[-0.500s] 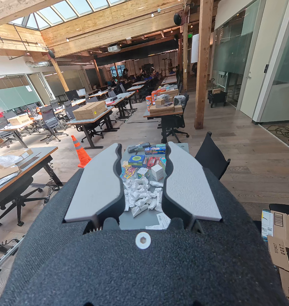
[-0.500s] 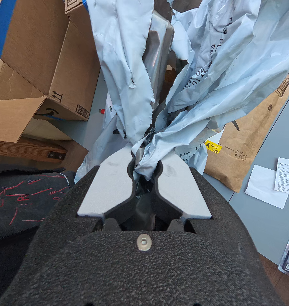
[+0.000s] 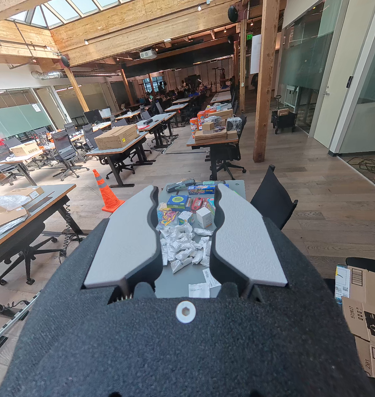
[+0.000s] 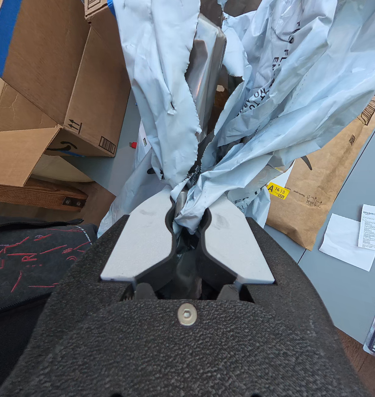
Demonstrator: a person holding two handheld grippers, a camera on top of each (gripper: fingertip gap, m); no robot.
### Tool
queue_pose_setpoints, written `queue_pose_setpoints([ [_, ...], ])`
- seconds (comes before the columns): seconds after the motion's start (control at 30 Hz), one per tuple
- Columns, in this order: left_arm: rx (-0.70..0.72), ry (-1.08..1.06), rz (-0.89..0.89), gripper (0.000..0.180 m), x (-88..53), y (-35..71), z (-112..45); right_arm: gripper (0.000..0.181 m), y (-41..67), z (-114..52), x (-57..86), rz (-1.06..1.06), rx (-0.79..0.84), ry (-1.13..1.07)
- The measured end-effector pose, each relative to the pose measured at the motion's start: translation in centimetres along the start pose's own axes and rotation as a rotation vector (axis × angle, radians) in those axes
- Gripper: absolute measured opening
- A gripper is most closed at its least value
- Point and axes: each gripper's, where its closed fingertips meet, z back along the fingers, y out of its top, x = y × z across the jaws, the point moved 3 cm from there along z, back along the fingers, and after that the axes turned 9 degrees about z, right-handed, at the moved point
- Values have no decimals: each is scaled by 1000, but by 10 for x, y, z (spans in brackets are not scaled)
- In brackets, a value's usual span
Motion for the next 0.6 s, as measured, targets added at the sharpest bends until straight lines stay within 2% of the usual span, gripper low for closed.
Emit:
queue_pose_setpoints([
  [0.33,-51,-11,9,50,1,-23,15,15,1,2,-2,3,0,2],
  [0.6,-233,8,74,52,-18,-141,97,15,-1,6,8,-11,10,-8],
])
